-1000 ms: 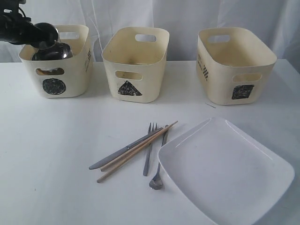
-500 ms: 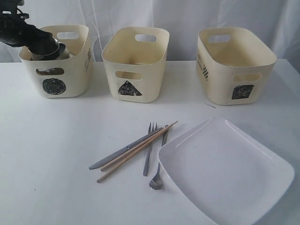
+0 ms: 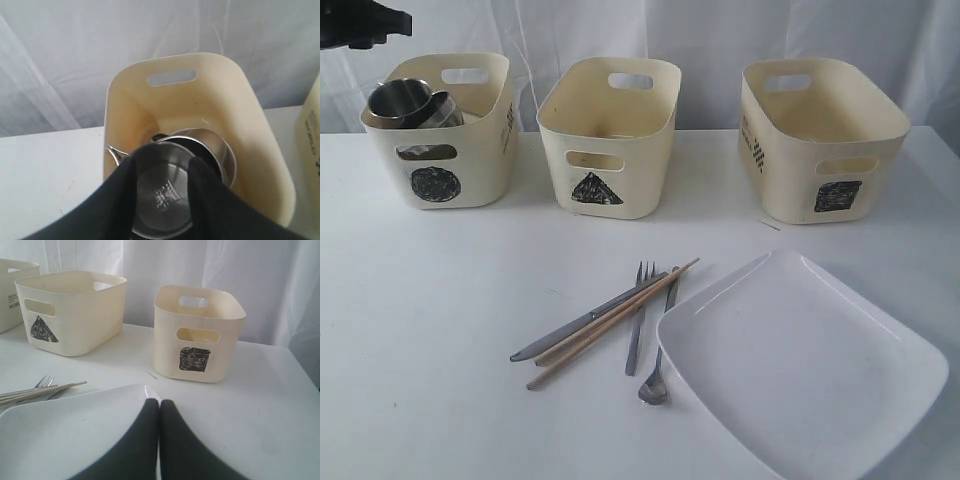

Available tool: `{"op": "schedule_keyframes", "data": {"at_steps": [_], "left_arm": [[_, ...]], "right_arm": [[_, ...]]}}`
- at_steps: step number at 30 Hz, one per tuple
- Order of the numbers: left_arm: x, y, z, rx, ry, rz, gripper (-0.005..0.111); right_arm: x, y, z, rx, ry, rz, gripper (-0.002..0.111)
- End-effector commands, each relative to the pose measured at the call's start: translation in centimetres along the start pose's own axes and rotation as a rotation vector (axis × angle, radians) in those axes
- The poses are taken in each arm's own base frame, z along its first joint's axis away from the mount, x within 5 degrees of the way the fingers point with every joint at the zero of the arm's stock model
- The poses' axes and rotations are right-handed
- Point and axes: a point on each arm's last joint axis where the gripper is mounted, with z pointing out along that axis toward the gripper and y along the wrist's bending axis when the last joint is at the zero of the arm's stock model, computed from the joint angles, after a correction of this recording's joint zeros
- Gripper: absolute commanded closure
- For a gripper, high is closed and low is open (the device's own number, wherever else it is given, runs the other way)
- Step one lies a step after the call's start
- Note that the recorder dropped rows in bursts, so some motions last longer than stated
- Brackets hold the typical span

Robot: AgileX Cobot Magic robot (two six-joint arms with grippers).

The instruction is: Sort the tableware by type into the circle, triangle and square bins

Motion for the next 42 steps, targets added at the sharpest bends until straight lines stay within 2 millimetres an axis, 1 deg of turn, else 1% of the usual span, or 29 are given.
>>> {"op": "schedule_keyframes", "data": {"at_steps": [1, 3, 6, 8, 9, 10, 11, 12, 13, 15, 16, 20, 22, 25, 29, 32, 37, 40, 42], "left_arm": [[0.6, -1.3, -2.5, 0.033, 0.004, 0.005, 0.067], [1.4, -2.0, -3.6, 0.049, 0.014, 0.010, 0.067], [2.9, -3.2, -5.7, 0.074, 0.009, 0.023, 0.067], [4.1, -4.0, -7.9, 0.091, -0.025, 0.034, 0.067], [4.5, -4.3, -9.3, 0.097, -0.050, 0.037, 0.068], [5.6, -4.7, -10.5, 0.108, -0.060, 0.038, 0.072], [6.0, -4.9, -12.2, 0.115, -0.096, 0.038, 0.077], [7.1, -5.1, -13.4, 0.122, -0.112, 0.042, 0.083], [7.7, -5.3, -15.5, 0.134, -0.159, 0.039, 0.092], [9.4, -5.4, -18.0, 0.151, -0.203, 0.030, 0.106], [10.5, -5.4, -19.8, 0.161, -0.231, 0.022, 0.107], [13.3, -4.9, -24.5, 0.186, -0.281, -0.038, 0.107], [14.7, -4.6, -26.5, 0.194, -0.284, -0.047, 0.107], [16.2, -4.2, -28.7, 0.203, -0.272, -0.042, 0.107], [17.6, -4.0, -30.7, 0.213, -0.236, -0.033, 0.107], [18.3, -3.8, -31.5, 0.211, -0.220, -0.017, 0.107], [19.2, -3.7, -32.3, 0.205, -0.190, 0.007, 0.107], [19.4, -3.6, -32.8, 0.201, -0.203, 0.059, 0.107], [19.7, -3.6, -32.6, 0.193, -0.238, 0.100, 0.107]], "right_arm": [[0.1, 0.0, 0.0, 0.005, -0.005, 0.000, 0.108], [0.1, 0.0, 0.0, 0.005, -0.005, 0.000, 0.108], [0.1, 0.0, 0.0, 0.005, -0.005, 0.000, 0.108], [0.1, 0.0, 0.0, 0.005, -0.005, 0.000, 0.108], [0.1, 0.0, 0.0, 0.005, -0.005, 0.000, 0.108], [0.1, 0.0, 0.0, 0.005, -0.005, 0.000, 0.108], [0.1, 0.0, 0.0, 0.005, -0.005, 0.000, 0.108], [0.1, 0.0, 0.0, 0.005, -0.005, 0.000, 0.108], [0.1, 0.0, 0.0, 0.005, -0.005, 0.000, 0.108], [0.1, 0.0, 0.0, 0.005, -0.005, 0.000, 0.108], [0.1, 0.0, 0.0, 0.005, -0.005, 0.000, 0.108], [0.1, 0.0, 0.0, 0.005, -0.005, 0.000, 0.108], [0.1, 0.0, 0.0, 0.005, -0.005, 0.000, 0.108], [0.1, 0.0, 0.0, 0.005, -0.005, 0.000, 0.108], [0.1, 0.0, 0.0, 0.005, -0.005, 0.000, 0.108], [0.1, 0.0, 0.0, 0.005, -0.005, 0.000, 0.108], [0.1, 0.0, 0.0, 0.005, -0.005, 0.000, 0.108], [0.1, 0.0, 0.0, 0.005, -0.005, 0.020, 0.108], [0.1, 0.0, 0.0, 0.005, -0.005, 0.020, 0.108]]}}
